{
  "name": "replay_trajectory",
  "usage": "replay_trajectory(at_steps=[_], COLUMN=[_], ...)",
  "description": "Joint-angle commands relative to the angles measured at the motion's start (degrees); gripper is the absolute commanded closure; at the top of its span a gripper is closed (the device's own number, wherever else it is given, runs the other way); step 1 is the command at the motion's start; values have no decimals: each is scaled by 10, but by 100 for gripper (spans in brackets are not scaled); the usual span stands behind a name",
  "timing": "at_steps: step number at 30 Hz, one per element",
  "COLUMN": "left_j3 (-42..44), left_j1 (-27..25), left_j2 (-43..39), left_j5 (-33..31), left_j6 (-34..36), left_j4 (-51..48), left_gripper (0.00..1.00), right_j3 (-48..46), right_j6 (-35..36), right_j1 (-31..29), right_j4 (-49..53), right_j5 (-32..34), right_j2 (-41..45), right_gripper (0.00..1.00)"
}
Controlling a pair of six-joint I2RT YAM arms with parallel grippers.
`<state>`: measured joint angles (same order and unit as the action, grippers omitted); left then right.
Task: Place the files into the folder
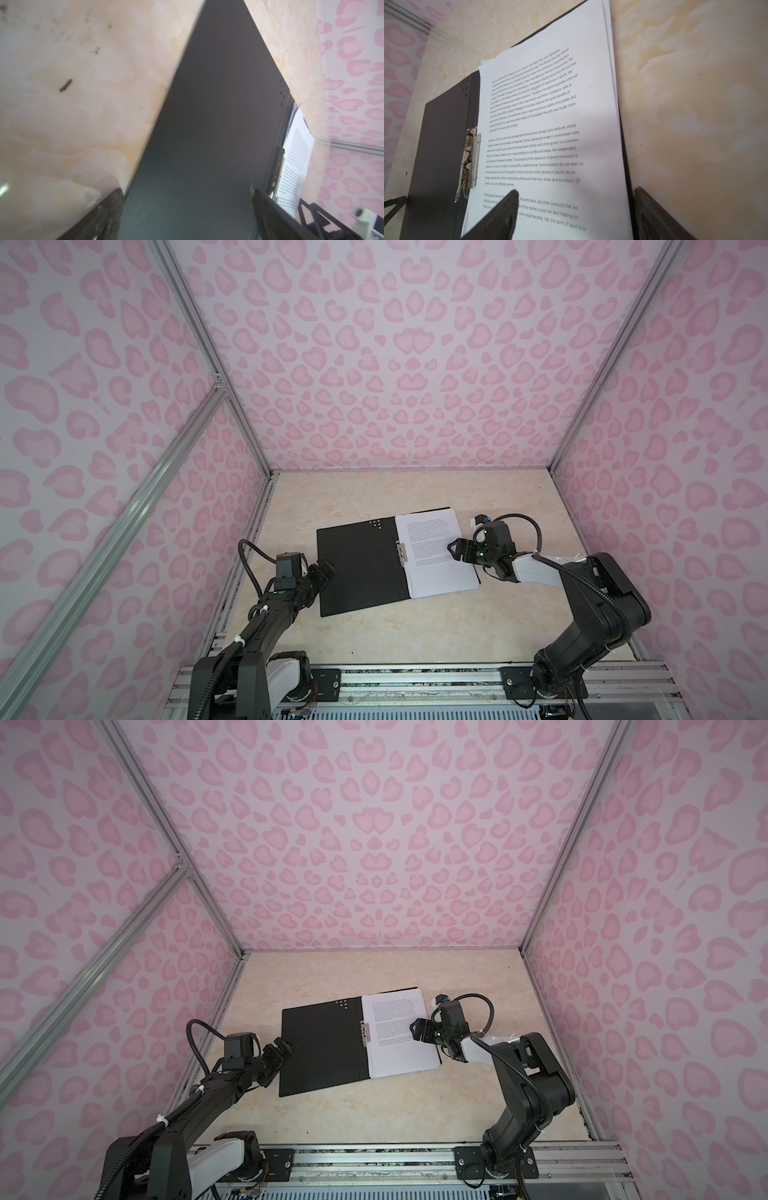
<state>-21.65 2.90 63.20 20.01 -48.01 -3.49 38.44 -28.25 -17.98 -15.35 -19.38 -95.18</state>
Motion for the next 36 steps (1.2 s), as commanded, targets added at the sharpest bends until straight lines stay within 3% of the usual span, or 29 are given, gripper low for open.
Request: replay_trajectory(at_steps=[1,6,10,16,19,24,27,30,32,36], left_j3=[-24,-57,-89,-178,-207,-142,-82,-73,-64,-37], left_j1=[-4,-18,-69,-199,-198,-175,-146,-146,-145,-145], left_j2=[-10,-47,-65,-72,-77,-108,-133,-144,-163,-203], left_j5=[191,215,205,94,-16,-107,-81,-74,-65,-59], left_j6=[-52,-68,-75,-32,-2,-41,-66,-43,-26,-22], left_j4=[78,78,79,11,-101,-171,-141,-153,-158,-165], left_gripper=[3,3,3,1,3,3,3,3,3,3], right_j3=[-9,-9,-13,-22,-27,-26,-10,36,80,189], right_j6=[-24,-25,-33,-39,-33,-6,17,21,4,-24], right_j1=[-6,-5,-1,8,14,5,-36,-104,-155,-215], right_j4=[95,95,85,80,90,122,160,193,201,223], right_j5=[-82,-83,-95,-88,-71,-35,25,66,77,104], right_j2=[-7,-6,-6,4,19,65,91,87,62,-19], right_gripper=[15,15,16,15,15,15,19,24,32,33])
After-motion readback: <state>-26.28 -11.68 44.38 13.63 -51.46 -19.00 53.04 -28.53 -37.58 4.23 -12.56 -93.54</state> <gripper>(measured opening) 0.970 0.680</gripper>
